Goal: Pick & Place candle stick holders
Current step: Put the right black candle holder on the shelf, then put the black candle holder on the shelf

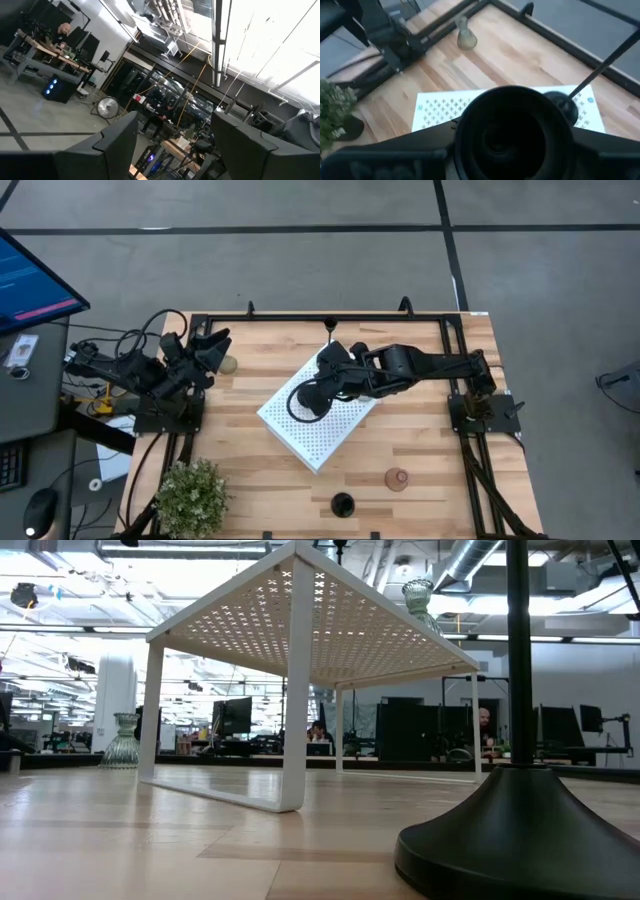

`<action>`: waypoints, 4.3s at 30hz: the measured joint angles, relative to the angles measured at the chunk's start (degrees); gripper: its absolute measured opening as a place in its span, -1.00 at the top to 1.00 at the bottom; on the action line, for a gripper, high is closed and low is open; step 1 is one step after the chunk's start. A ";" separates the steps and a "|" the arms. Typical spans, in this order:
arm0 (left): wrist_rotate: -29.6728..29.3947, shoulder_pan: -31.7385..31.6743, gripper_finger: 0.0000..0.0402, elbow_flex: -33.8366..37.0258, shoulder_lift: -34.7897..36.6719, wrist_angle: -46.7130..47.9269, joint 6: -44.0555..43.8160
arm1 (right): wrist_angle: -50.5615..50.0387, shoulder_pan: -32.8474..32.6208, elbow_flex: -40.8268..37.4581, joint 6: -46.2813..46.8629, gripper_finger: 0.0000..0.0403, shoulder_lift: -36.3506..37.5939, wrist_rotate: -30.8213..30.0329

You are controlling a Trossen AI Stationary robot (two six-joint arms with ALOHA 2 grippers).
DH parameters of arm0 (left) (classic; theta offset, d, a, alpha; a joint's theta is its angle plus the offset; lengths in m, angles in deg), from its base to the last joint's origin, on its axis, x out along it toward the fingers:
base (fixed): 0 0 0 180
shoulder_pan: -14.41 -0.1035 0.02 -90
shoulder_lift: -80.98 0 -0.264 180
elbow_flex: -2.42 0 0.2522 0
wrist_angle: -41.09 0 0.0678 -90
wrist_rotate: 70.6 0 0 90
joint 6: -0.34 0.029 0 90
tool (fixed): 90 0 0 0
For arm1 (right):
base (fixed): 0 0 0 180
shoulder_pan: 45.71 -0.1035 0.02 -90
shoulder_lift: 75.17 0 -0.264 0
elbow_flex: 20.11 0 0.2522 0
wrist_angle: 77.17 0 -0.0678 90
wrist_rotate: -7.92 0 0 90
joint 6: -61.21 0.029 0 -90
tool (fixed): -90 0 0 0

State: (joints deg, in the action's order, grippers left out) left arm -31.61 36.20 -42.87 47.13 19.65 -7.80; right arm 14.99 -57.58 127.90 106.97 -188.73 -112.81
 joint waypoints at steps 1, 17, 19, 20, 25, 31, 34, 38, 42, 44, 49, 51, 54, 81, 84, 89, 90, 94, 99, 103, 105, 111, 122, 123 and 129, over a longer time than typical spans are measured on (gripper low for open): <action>-0.01 0.00 -0.26 0.00 0.00 -0.01 -0.17 | 1.20 -0.07 0.14 -0.02 0.53 -0.73 0.42; 0.02 0.00 -0.26 0.00 0.05 -0.02 -2.80 | 1.88 2.64 0.07 -3.65 0.53 -3.02 0.73; 0.03 0.00 -0.26 0.00 0.05 -0.02 -2.82 | 1.94 3.37 0.07 -4.35 0.53 -3.02 0.69; 0.10 0.00 -0.26 0.00 0.05 -0.02 -2.83 | 2.13 3.68 0.07 -4.65 0.53 -3.02 0.69; 0.92 0.00 -0.26 0.00 0.05 -0.02 -2.84 | 2.55 4.98 0.07 -5.64 0.53 -3.02 0.80; 0.94 0.00 -0.26 0.00 0.05 -0.04 -2.84 | 2.70 4.88 0.11 -5.84 0.53 -3.02 1.04; 0.94 0.00 -0.26 0.00 0.05 -0.04 -2.84 | 2.51 4.97 0.11 -5.86 0.53 -3.02 1.09; 0.94 0.01 -0.26 0.00 0.05 -0.04 -2.84 | 2.16 5.44 0.11 -6.99 0.53 -3.02 1.06; 0.94 0.00 -0.26 0.00 0.05 -0.04 -2.84 | 2.44 5.69 0.11 -7.42 0.53 -2.99 0.93; 0.94 0.01 -0.26 0.00 0.05 -0.04 -2.84 | 2.69 5.69 0.11 -7.87 0.53 -2.99 0.93; 0.94 0.00 -0.26 0.00 0.05 -0.04 -2.84 | 2.74 5.69 0.12 -8.24 0.53 -2.99 0.95; 0.94 0.00 -0.26 0.00 0.05 -0.06 -2.84 | 3.38 5.69 -0.72 -8.22 0.53 -2.86 0.93; 0.94 0.00 -0.26 0.00 0.05 -0.06 -2.84 | 3.77 5.69 -1.90 -8.27 0.53 -2.86 0.87; 0.94 0.00 -0.26 0.00 0.05 -0.26 -2.84 | 5.76 5.42 -2.69 -10.35 0.08 -3.06 1.55; 0.94 0.00 -0.26 0.00 0.05 -0.26 -2.84 | 5.76 5.15 -2.69 -10.36 0.03 -3.06 1.72; 0.94 0.00 -0.26 0.00 0.05 -0.25 -2.84 | 5.71 4.78 -2.69 -10.78 -0.02 -2.98 2.42; 0.94 0.01 -0.26 0.00 0.05 -0.25 -2.84 | 5.52 4.59 -2.69 -10.80 -0.04 -2.71 2.44; 0.98 0.01 -0.26 0.00 0.05 -0.25 -2.84 | 5.27 3.53 -2.10 -11.00 -0.09 -2.12 2.35; 1.55 0.00 -0.26 0.00 0.05 -0.24 -2.84 | 2.82 2.28 0.23 -11.01 -0.12 -2.10 2.29; 1.97 0.02 -0.26 0.00 0.05 -0.24 -2.84 | 0.85 0.49 0.44 -10.37 -0.12 -1.43 2.58; 2.01 0.02 -0.26 0.00 0.05 -0.22 -2.84 | -0.56 -0.65 0.67 -9.09 -0.12 -0.53 2.61; 3.36 0.02 -0.26 0.00 0.05 -0.20 -2.84 | -5.33 -6.84 0.74 -5.93 -0.11 3.51 4.17; 6.20 0.02 -0.26 0.00 0.05 0.04 -2.84 | -15.70 -28.09 0.11 10.78 -0.11 4.78 9.76; 6.19 0.02 -0.26 0.00 0.05 0.04 -2.84 | -15.58 -30.11 -0.93 12.25 -0.11 4.66 9.76; 6.27 0.02 -0.26 0.00 0.04 0.04 -2.84 | -10.19 -38.46 -9.63 21.96 -0.11 3.62 9.77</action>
State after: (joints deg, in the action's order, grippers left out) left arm -25.33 36.22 -42.87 47.17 19.69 -10.65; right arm 4.80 -96.04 118.28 128.92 -185.11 -103.04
